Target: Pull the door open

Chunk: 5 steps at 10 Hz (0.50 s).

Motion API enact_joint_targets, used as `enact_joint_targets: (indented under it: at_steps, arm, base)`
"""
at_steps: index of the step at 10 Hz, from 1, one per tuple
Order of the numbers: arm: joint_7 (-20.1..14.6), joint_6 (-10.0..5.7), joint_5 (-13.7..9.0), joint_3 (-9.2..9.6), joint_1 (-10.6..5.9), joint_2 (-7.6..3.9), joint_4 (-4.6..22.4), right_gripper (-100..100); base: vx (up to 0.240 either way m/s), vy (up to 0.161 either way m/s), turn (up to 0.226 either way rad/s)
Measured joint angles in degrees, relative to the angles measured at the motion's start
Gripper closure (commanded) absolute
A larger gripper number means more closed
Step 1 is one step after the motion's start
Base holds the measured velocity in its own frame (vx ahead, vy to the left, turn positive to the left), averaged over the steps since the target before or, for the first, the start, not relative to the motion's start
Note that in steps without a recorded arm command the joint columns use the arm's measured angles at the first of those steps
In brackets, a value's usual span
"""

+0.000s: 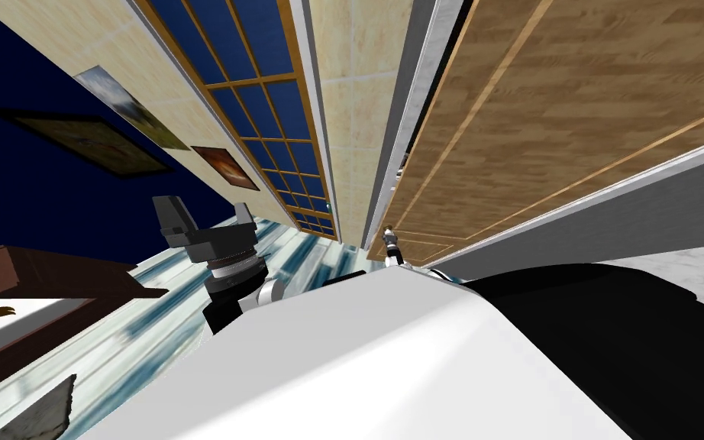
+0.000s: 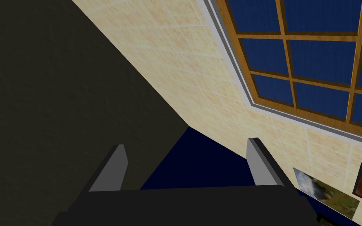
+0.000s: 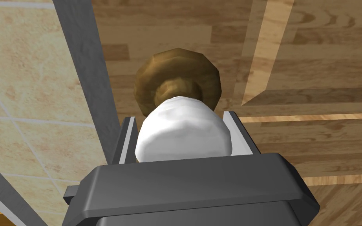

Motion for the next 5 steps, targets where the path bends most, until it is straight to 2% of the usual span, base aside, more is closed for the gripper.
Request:
enact_joint_targets:
  at_steps: [3, 5]
  arm:
    - [-2.34, -0.7, 1.19, 2.47, 0.06, -0.58, 0.93, 100]
    - [-3.82, -0.72, 1.88, 4.02, 0.93, -1.48, -0.22, 100]
  base:
    - [-0.216, -0.013, 0.084]
    - [-0.233, -0.026, 0.069]
